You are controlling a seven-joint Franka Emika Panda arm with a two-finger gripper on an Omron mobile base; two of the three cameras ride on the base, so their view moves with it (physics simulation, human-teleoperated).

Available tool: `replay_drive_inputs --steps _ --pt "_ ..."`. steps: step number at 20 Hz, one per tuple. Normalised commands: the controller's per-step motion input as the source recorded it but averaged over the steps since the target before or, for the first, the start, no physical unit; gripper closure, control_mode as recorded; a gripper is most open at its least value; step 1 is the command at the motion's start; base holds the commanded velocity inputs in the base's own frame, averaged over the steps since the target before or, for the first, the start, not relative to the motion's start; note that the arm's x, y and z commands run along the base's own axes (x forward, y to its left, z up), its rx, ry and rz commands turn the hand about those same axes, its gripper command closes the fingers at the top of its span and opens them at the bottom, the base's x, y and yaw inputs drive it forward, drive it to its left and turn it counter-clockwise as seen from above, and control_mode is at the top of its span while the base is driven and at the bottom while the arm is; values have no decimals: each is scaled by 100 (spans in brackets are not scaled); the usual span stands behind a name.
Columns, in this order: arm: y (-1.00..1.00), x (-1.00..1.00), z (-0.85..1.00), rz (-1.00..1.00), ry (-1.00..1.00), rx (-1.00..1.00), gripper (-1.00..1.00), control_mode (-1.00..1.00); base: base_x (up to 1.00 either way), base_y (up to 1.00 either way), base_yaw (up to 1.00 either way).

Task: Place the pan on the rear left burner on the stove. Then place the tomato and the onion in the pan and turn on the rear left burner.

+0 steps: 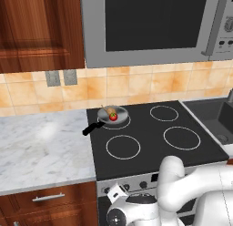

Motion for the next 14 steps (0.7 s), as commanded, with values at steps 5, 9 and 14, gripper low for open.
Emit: replay_drive_inputs --steps 5,9,14 --pt "0 8 -6 5 -2 -3 100 -100 0 0 0" --pt "2 12 0 0 -4 -4 100 -100 0 0 0" --pt "5 11 -1 0 -3 -5 100 -100 0 0 0"
